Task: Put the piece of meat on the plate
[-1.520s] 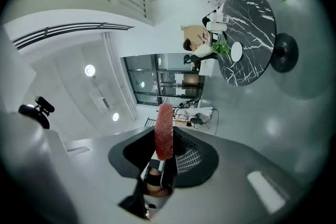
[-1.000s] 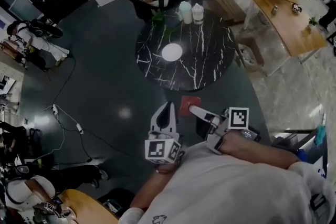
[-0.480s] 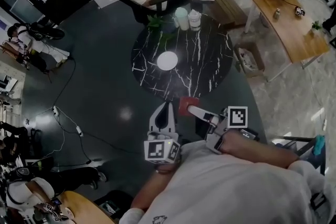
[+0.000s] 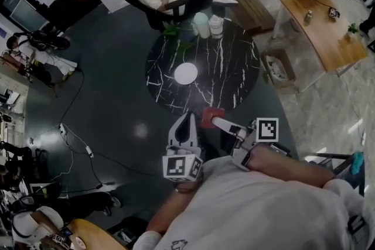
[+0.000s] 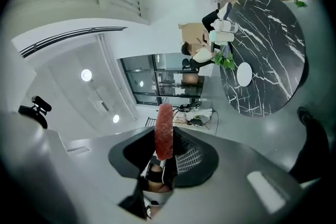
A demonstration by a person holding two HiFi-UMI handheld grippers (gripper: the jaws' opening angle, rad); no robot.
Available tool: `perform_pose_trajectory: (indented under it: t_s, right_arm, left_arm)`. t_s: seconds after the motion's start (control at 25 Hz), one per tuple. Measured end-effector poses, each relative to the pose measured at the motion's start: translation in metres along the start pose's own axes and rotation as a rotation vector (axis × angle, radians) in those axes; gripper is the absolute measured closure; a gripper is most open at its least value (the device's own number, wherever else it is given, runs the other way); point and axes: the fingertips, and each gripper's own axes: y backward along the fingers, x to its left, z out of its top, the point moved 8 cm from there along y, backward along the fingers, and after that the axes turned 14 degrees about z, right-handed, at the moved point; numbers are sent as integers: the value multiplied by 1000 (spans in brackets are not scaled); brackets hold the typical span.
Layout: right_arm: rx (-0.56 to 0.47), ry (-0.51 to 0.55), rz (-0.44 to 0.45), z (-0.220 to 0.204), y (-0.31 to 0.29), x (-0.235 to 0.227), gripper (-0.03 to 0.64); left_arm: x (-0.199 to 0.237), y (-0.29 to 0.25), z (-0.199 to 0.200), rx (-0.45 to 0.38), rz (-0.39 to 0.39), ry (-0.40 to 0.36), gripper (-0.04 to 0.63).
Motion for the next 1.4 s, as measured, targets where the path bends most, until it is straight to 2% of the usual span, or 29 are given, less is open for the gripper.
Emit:
perform_pose_trajectory:
  t_s: [0.4,0.64,0.96,1.4]
  right_arm:
    - [-64,13,-19,30,-16,-13,526]
    - [-88,27,-22,51,-41,-24,526]
    - [-111,29,-38,85,-95,-56,526]
    - [-149,50,-67,115,-194,-90,526]
  left_arm:
    - [7,-48,-2,20,-89,18,589]
    - [27,-83,6,14,-110,22,589]
    - [72,-143,11,20,-142,29,589]
    - [156,-219,38,22,-200,53,589]
